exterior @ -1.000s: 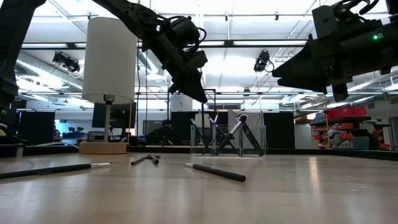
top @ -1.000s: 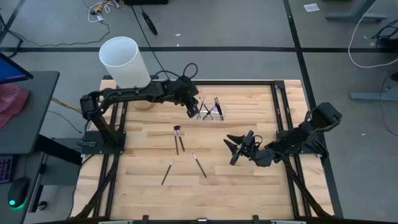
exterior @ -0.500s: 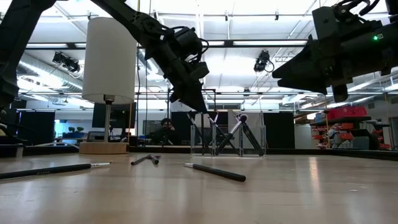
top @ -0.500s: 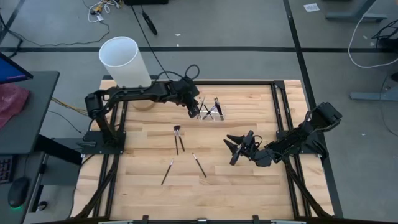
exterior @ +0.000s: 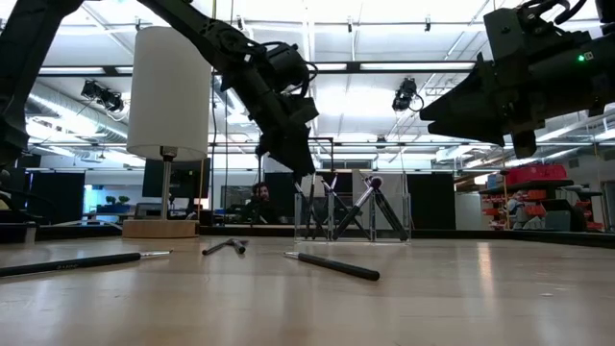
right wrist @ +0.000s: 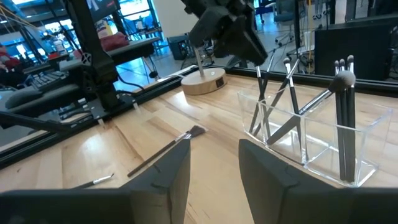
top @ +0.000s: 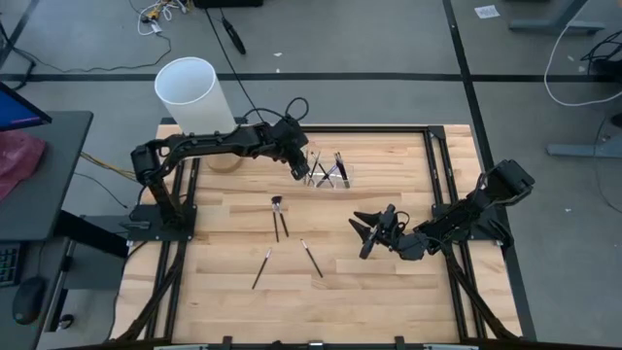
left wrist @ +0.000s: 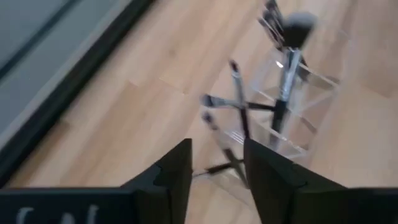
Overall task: Put items in baskets/containers
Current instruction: Put the black liner brush into the transparent organizer
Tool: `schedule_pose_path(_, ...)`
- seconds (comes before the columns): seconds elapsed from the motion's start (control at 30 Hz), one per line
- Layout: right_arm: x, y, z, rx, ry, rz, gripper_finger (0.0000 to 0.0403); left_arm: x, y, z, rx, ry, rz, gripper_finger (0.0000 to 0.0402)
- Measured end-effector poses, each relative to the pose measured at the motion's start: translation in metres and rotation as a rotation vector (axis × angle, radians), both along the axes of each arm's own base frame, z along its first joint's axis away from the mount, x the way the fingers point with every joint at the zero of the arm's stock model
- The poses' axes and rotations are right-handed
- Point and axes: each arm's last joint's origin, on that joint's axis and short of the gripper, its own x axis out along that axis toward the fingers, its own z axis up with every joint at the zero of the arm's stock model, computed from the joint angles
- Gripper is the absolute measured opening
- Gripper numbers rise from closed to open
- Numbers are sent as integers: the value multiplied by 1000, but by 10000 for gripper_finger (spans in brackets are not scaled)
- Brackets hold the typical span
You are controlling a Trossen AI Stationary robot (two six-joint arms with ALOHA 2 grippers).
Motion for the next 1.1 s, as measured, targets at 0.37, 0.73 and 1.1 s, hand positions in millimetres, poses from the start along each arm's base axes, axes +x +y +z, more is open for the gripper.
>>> schedule_pose_path(0.37, 0, 0, 0, 1, 1, -1, 136, -37, -24, 66, 153, -38, 6, 185)
schedule_pose_path(0.73, 0, 0, -2, -2, 13, -1, 136, -70, -105, 73, 286, -70, -65, 177)
schedule_pose_path(1.1, -1, -2, -6, -17, 52, -8, 136, -117, -176, -23, 129, -134, -101, 177)
